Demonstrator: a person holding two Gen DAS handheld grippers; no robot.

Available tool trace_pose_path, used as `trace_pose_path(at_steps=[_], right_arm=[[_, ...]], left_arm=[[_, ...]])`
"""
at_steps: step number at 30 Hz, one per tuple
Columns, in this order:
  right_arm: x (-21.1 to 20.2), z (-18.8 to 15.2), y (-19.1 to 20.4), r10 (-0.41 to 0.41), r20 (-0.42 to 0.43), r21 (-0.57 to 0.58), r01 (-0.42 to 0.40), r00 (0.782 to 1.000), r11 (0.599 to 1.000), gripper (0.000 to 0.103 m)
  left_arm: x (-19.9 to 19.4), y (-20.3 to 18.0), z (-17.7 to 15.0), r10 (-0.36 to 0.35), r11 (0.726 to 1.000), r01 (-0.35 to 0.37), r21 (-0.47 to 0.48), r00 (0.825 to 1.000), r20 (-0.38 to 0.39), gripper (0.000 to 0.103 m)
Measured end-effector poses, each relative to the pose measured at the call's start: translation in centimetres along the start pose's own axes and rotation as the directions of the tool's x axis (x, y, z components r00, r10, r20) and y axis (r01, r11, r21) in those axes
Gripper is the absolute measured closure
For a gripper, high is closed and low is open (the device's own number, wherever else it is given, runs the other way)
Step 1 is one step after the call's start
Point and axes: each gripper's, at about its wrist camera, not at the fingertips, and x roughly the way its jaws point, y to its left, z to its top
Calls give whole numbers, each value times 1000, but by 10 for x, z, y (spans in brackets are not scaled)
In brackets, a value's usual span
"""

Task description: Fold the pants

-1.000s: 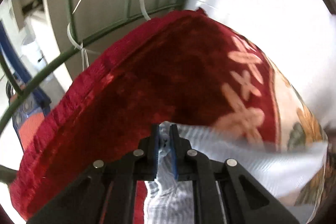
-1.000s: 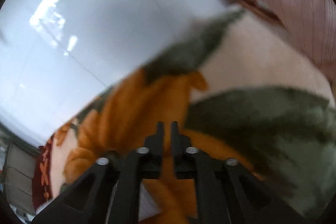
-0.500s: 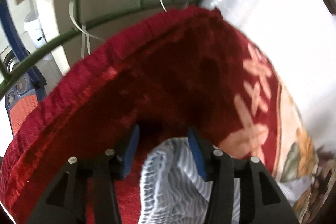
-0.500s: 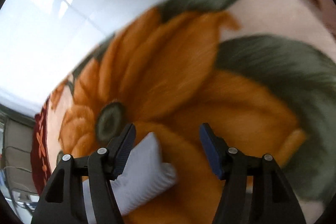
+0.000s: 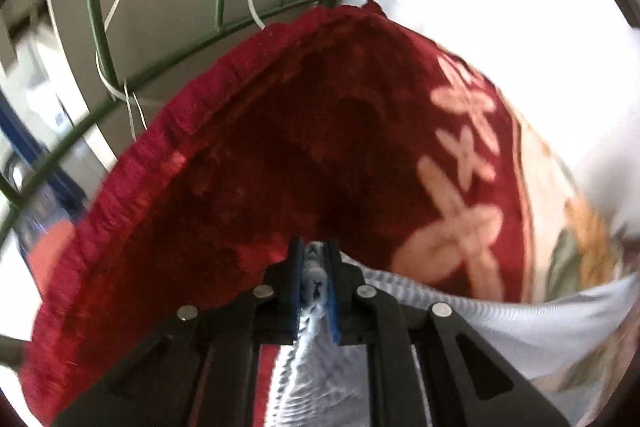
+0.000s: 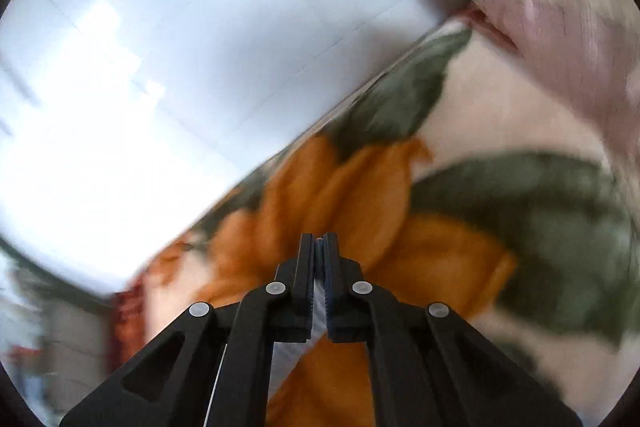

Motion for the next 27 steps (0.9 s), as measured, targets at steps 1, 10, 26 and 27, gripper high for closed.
trace_pose_path(at_steps=[1, 10, 26, 27], right_arm=[[20, 2, 0, -22, -23, 24, 22, 1000, 999, 97], [30, -64, -49, 57, -51, -284, -69, 997, 956, 44], [29, -55, -55, 144, -5, -43, -144, 990, 989, 90], [32, -53, -59, 106, -11, -37, -107, 994, 994, 89]], left_arm=[[4, -1, 1, 6, 1000, -6, -10, 1000, 6, 93], [33, -1, 0, 22, 998, -20, -65, 999, 26, 93], [30, -7, 5, 74, 997, -75, -29, 997, -9, 92], [30, -9, 5, 65, 998, -65, -28, 998, -5, 91]])
